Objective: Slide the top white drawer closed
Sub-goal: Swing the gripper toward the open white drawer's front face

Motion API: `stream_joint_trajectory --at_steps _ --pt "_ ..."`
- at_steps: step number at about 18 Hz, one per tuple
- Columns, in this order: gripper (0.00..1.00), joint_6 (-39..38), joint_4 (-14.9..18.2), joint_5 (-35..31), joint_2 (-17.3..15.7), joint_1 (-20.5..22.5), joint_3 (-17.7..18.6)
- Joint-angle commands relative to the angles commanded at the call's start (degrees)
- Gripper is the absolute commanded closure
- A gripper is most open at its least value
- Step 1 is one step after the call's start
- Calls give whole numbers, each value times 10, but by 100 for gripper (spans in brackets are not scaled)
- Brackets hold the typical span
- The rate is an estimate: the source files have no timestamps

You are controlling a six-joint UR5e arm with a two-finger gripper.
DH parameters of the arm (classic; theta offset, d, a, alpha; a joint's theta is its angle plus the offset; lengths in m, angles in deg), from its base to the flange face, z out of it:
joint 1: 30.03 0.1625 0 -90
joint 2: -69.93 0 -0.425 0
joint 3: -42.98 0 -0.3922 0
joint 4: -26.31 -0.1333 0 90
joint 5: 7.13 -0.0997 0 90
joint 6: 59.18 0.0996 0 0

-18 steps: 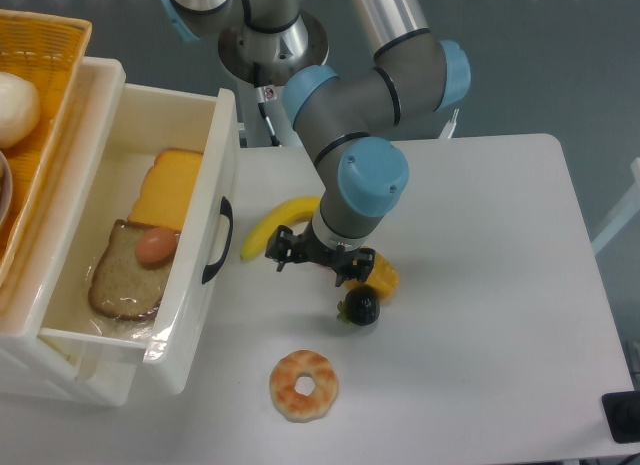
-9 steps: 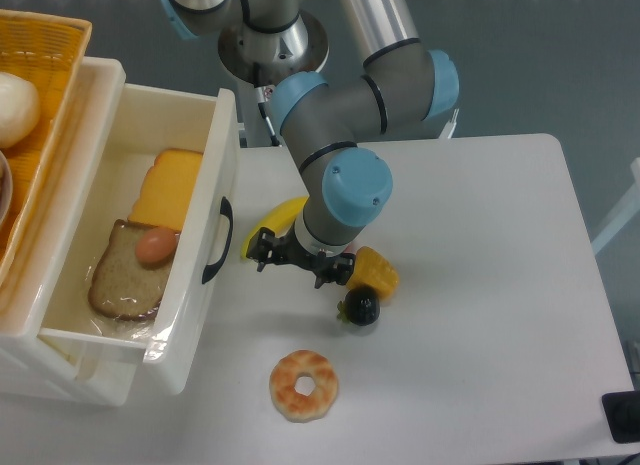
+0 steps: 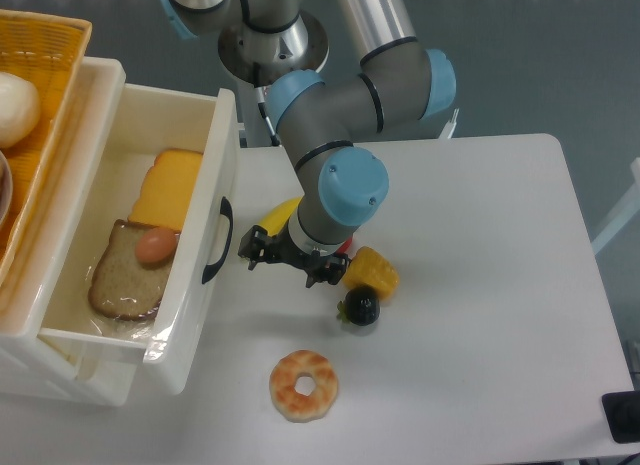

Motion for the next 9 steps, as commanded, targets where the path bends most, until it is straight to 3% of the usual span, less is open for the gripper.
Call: stream_joint_trajectory --at_steps 9 --pt "0 1 12 0 -9 -9 -1"
